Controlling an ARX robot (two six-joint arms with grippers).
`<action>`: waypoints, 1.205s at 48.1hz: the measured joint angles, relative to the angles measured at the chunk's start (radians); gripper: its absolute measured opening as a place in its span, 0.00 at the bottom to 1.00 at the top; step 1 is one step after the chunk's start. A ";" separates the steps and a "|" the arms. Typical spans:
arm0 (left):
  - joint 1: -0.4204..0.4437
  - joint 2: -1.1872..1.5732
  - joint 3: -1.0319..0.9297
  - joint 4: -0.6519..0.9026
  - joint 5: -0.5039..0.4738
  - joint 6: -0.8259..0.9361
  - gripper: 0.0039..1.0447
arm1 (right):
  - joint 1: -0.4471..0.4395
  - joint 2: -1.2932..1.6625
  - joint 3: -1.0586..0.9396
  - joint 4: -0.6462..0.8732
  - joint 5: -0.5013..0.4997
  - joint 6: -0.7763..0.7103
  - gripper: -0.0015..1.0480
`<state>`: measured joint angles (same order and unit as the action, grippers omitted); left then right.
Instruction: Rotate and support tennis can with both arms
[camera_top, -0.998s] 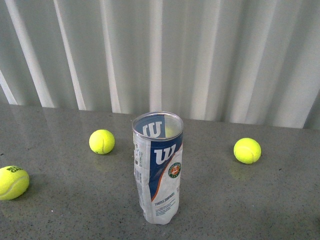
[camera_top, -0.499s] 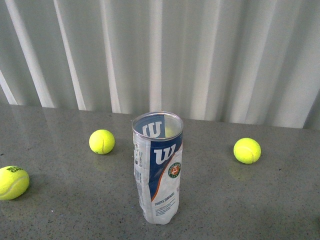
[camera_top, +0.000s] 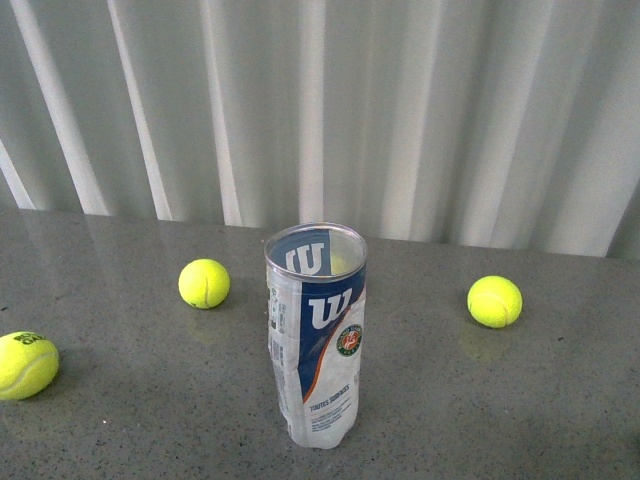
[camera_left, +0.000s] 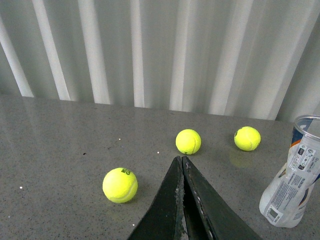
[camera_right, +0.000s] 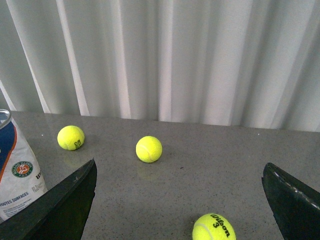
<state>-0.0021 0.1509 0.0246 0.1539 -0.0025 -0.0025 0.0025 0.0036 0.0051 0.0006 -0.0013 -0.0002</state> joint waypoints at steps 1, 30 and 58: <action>0.000 -0.028 0.000 -0.040 -0.001 0.000 0.03 | 0.000 0.000 0.000 0.000 0.000 0.000 0.93; 0.000 -0.148 0.000 -0.153 0.002 0.000 0.74 | 0.000 0.000 0.000 0.000 0.000 0.000 0.93; 0.000 -0.147 0.000 -0.153 0.002 0.000 0.94 | 0.000 0.000 0.000 0.000 0.000 0.000 0.93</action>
<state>-0.0021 0.0036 0.0246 0.0006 -0.0002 -0.0025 0.0025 0.0036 0.0051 0.0006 -0.0013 -0.0002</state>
